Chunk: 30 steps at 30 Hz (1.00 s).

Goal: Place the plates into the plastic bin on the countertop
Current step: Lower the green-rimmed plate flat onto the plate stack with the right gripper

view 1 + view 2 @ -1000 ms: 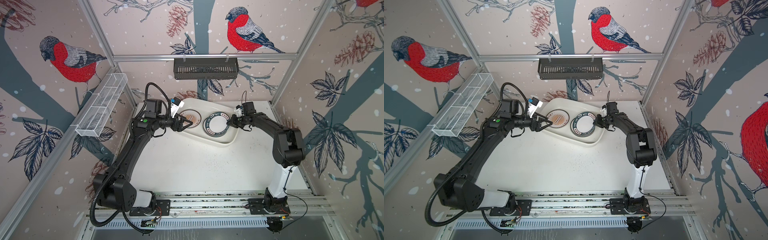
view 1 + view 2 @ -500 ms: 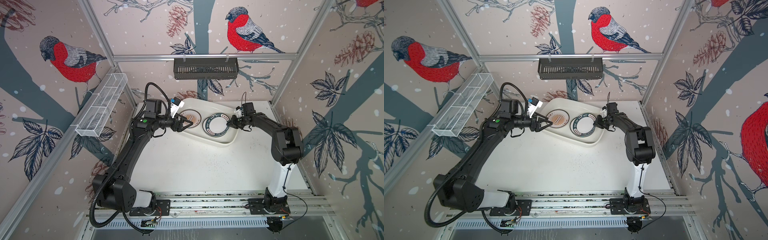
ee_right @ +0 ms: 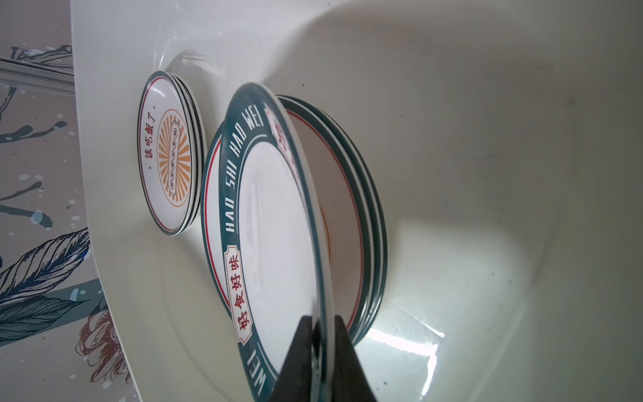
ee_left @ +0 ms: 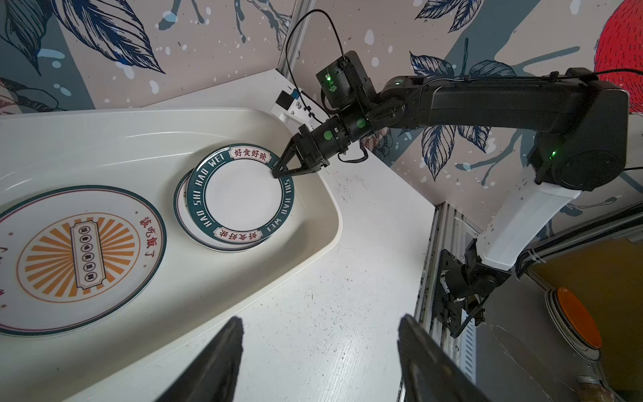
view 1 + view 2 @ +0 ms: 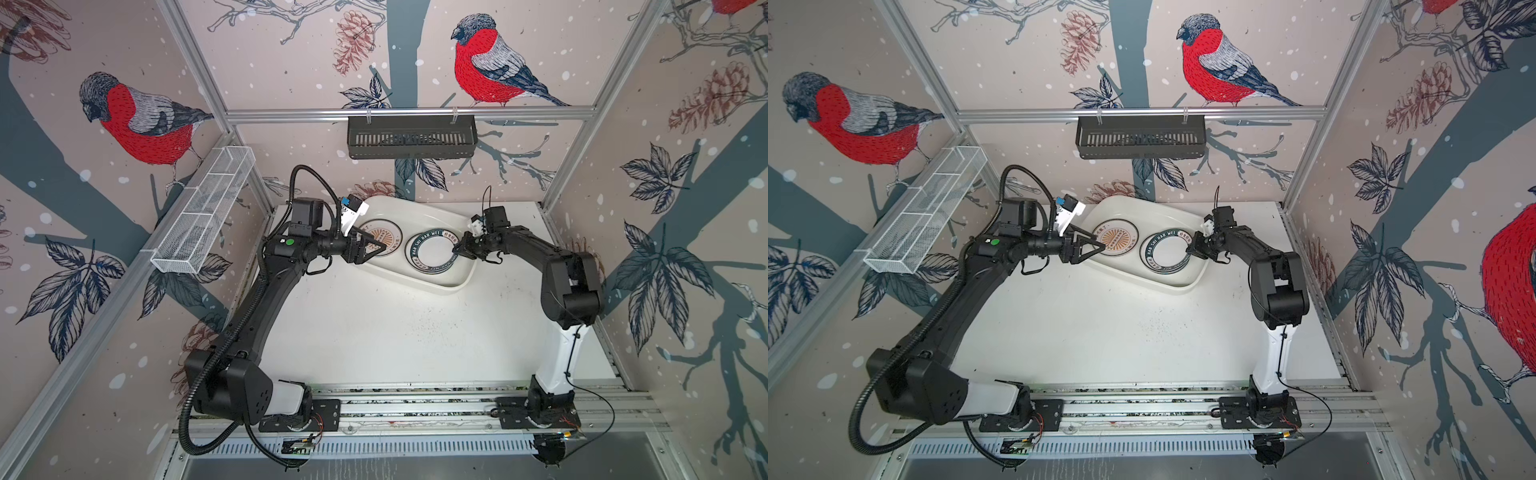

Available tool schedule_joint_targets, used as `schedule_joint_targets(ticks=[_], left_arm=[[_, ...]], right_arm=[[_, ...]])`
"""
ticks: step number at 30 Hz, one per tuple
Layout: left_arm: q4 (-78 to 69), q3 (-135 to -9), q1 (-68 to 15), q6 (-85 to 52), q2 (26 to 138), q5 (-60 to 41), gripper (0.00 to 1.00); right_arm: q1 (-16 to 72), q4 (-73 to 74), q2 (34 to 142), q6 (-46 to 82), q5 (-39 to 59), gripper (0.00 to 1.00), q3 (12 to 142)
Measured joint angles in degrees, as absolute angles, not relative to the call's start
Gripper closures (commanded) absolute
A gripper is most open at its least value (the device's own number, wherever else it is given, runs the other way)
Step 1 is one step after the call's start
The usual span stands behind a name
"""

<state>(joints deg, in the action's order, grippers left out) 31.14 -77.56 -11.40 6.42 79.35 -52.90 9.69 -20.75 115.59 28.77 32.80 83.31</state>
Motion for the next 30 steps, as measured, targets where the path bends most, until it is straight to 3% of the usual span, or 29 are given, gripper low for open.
schedule_joint_targets(ticks=[30], left_arm=[[31.1, -77.0, -11.4, 6.4, 79.3, -53.8, 0.3]], right_arm=[[9.4, -20.5, 116.7, 28.7, 33.3, 0.83, 83.3]])
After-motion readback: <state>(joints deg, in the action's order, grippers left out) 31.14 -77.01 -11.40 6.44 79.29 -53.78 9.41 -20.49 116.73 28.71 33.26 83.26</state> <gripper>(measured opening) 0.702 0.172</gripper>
